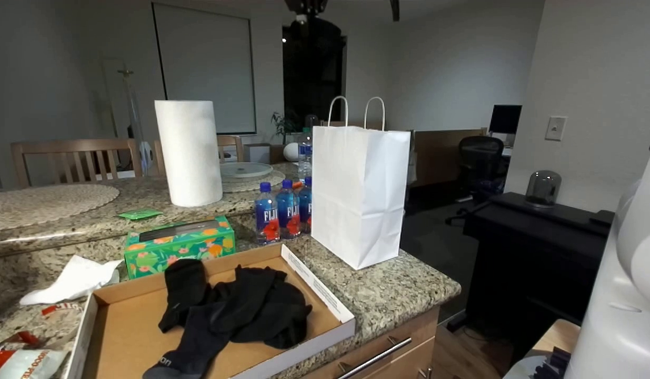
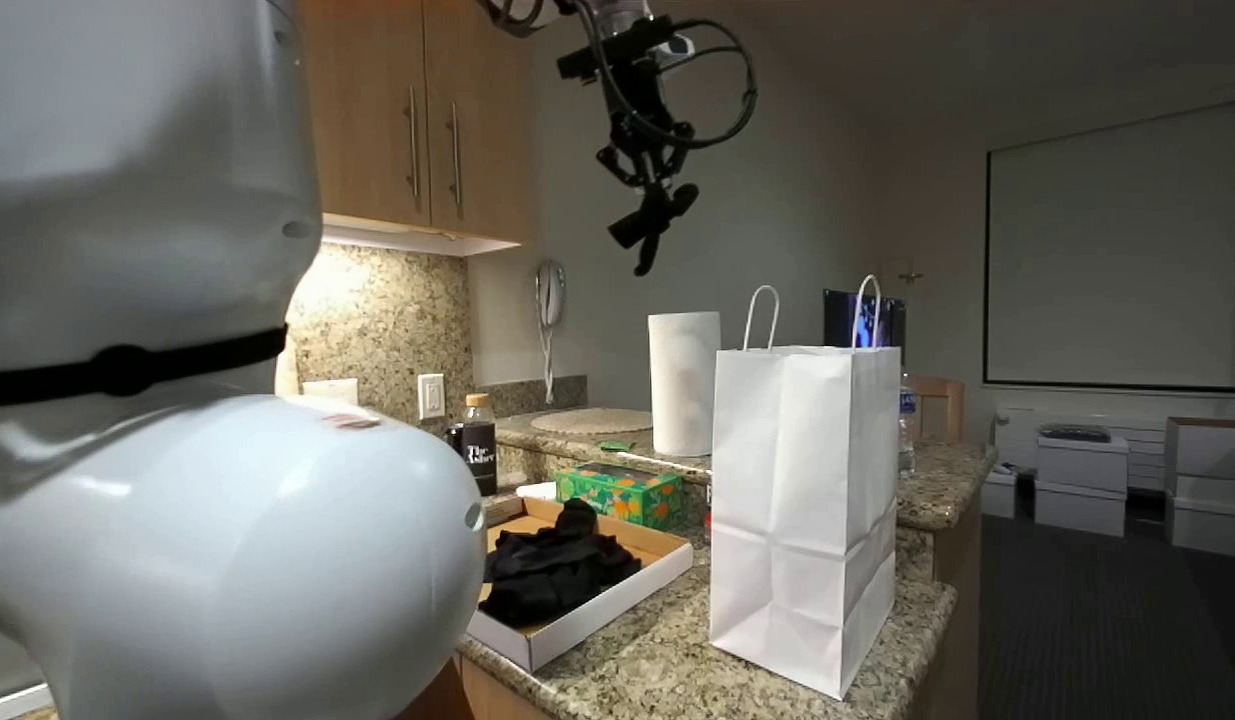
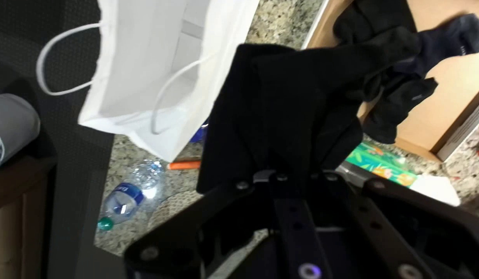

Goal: Place the black socks inside the white bag

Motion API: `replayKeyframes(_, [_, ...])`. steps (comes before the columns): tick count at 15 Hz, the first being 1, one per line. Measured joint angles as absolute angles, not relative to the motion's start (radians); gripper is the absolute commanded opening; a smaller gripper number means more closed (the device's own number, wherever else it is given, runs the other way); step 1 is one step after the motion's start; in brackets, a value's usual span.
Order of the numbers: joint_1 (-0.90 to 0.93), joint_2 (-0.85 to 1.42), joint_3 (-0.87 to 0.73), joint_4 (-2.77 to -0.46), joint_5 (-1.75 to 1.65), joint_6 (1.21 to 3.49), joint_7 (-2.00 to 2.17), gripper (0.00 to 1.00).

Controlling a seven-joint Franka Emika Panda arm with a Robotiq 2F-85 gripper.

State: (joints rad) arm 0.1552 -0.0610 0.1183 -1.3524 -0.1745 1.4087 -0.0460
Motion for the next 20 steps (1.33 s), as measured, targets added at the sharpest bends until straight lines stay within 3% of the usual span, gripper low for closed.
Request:
replayKeyframes(7, [-0.005,0.094,-0.056,-1.135,-0.105,1.412,-0.276,0.03])
replayKeyframes(15, [-0.036,0.244,-0.082,-1.110,-0.077,1.424,-0.332,0.03])
replayKeyframes(16, [-0.034,0.255,-0.081,-1.110,-0.079,1.428,-0.332,0.09])
replayKeyframes(17, [-0.032,0.264,-0.080,-1.110,-0.081,1.433,-0.331,0.36])
replayKeyframes(20, [-0.027,0.273,-0.080,-1.113,-0.089,1.458,-0.327,0.48])
